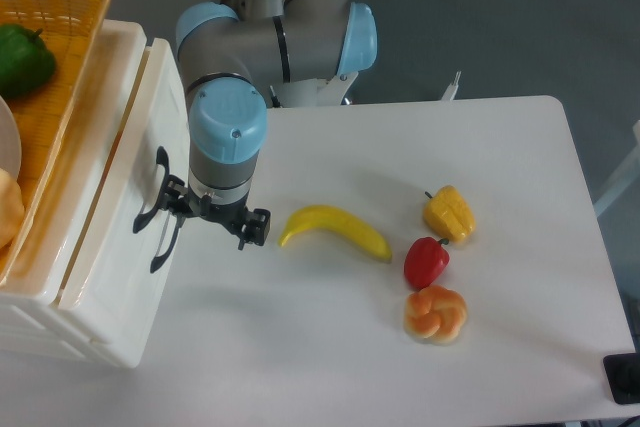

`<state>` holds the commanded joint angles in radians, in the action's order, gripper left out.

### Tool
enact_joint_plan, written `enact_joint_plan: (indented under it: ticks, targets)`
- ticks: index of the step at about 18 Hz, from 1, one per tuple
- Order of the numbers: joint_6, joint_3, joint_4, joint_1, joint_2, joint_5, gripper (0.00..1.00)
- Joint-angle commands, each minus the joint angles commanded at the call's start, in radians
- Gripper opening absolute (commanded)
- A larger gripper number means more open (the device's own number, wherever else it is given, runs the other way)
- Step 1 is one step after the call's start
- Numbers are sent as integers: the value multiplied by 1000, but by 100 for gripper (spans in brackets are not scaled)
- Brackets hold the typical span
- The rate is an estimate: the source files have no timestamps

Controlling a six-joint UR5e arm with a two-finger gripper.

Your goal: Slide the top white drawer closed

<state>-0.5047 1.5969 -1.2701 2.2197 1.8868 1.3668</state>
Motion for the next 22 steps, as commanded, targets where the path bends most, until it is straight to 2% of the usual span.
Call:
enact_joint_plan:
  ticks: [3,22]
  targets:
    - [32,0,0,0,2,-2,100]
    - [35,-2,0,0,3,-8,100]
